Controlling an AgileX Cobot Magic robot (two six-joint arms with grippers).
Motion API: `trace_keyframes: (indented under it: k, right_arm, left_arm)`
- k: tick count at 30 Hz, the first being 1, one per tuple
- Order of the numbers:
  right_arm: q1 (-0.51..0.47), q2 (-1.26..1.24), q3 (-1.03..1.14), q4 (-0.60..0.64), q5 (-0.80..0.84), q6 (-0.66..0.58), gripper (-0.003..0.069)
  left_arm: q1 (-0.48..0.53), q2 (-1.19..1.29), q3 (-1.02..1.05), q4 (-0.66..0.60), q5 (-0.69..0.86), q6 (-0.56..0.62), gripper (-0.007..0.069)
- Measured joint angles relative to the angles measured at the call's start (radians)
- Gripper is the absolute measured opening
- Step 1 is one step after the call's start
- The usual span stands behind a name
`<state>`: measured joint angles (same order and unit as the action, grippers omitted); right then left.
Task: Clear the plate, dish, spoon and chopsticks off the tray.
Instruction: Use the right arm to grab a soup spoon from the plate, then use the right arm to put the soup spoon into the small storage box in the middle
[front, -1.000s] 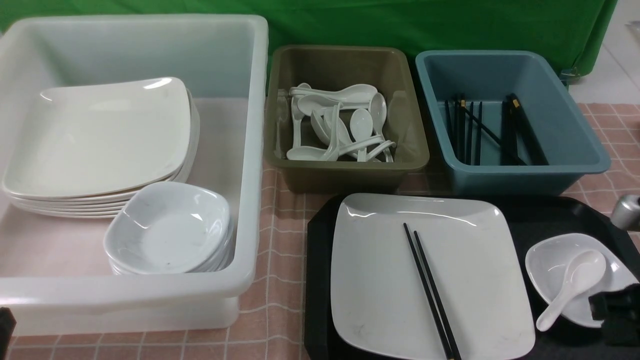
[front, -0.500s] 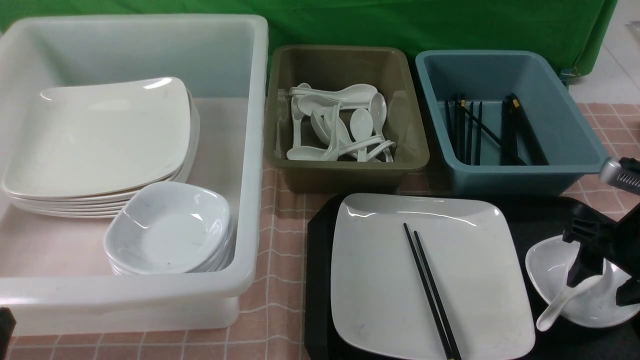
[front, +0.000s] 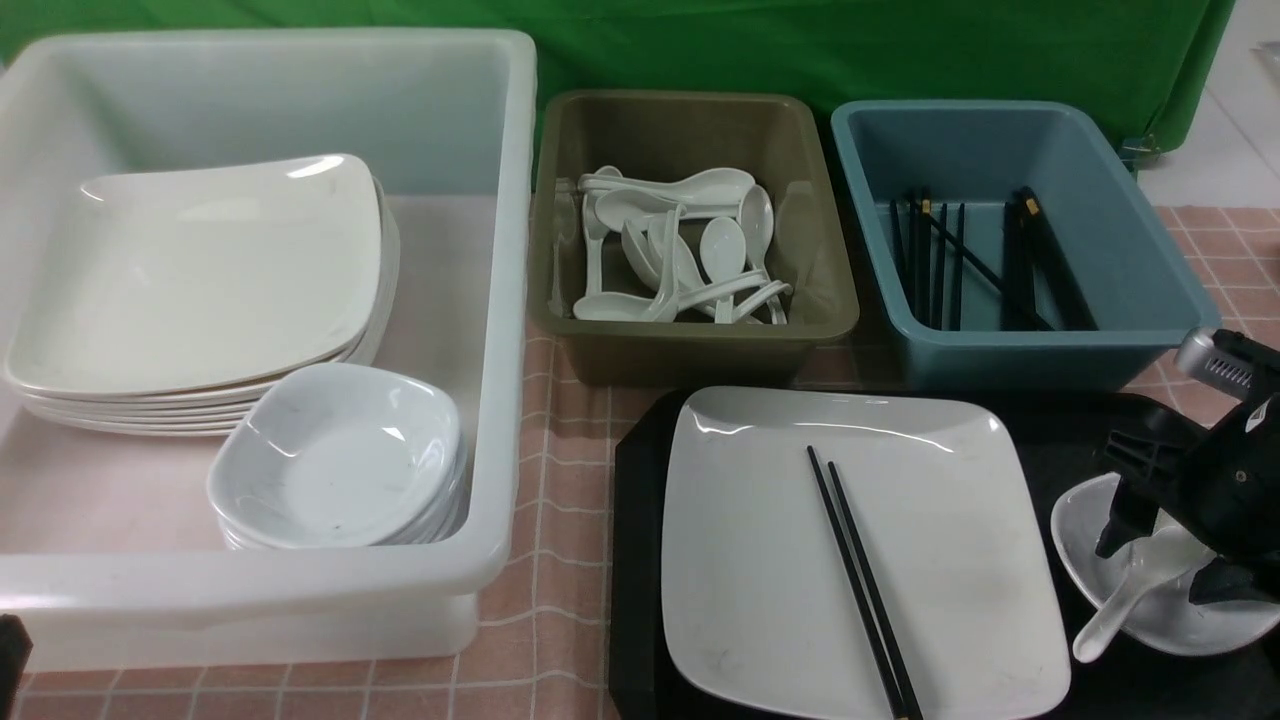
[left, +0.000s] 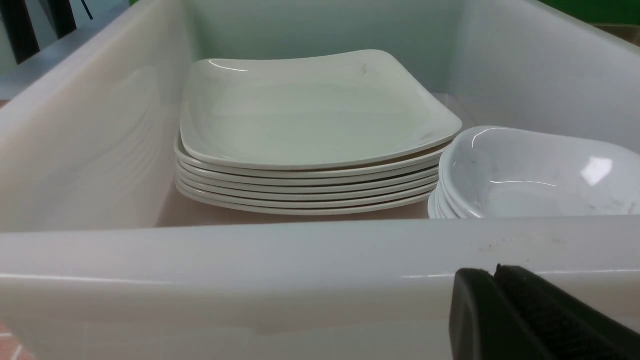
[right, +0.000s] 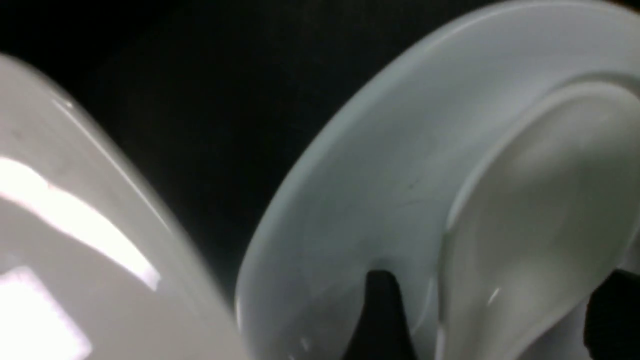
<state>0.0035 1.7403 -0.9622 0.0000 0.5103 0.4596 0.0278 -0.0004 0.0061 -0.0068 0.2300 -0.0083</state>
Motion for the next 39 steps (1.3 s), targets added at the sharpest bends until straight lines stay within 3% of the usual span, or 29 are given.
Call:
trace_keyframes:
  k: [10, 13, 14, 16, 21, 30, 34, 39]
  right_arm:
    - [0.000, 0.041, -0.009, 0.000, -0.004, 0.000, 0.0553]
    - [0.000, 0.043, -0.012, 0.000, -0.006, 0.000, 0.0498]
    - [0.000, 0.044, -0.012, 0.000, -0.016, 0.000, 0.0431]
    - [0.000, 0.045, -0.012, 0.000, -0.018, 0.000, 0.0382]
    - [0.000, 0.042, -0.017, 0.000, -0.007, -0.010, 0.0385]
    - [0.000, -0.134, -0.024, 0.000, 0.053, -0.144, 0.0385]
    - [0.000, -0.224, -0.064, 0.079, 0.057, -0.215, 0.0385]
    - [0.029, -0.264, -0.209, 0.322, -0.029, -0.410, 0.0385]
  left_arm:
    - [0.000, 0.000, 0.000, 0.000, 0.000, 0.000, 0.0020]
    - [0.000, 0.000, 0.000, 0.000, 0.000, 0.000, 0.0020]
    - [0.000, 0.000, 0.000, 0.000, 0.000, 0.000, 0.0020]
    - [0.000, 0.000, 0.000, 0.000, 0.000, 0.000, 0.0020]
    - [0.000, 0.000, 0.000, 0.000, 0.000, 0.000, 0.0020]
    - [0.000, 0.000, 0.000, 0.000, 0.000, 0.000, 0.0020]
    - [0.000, 0.000, 0.000, 0.000, 0.000, 0.000, 0.0020]
    - [0.000, 0.000, 0.000, 0.000, 0.000, 0.000, 0.0020]
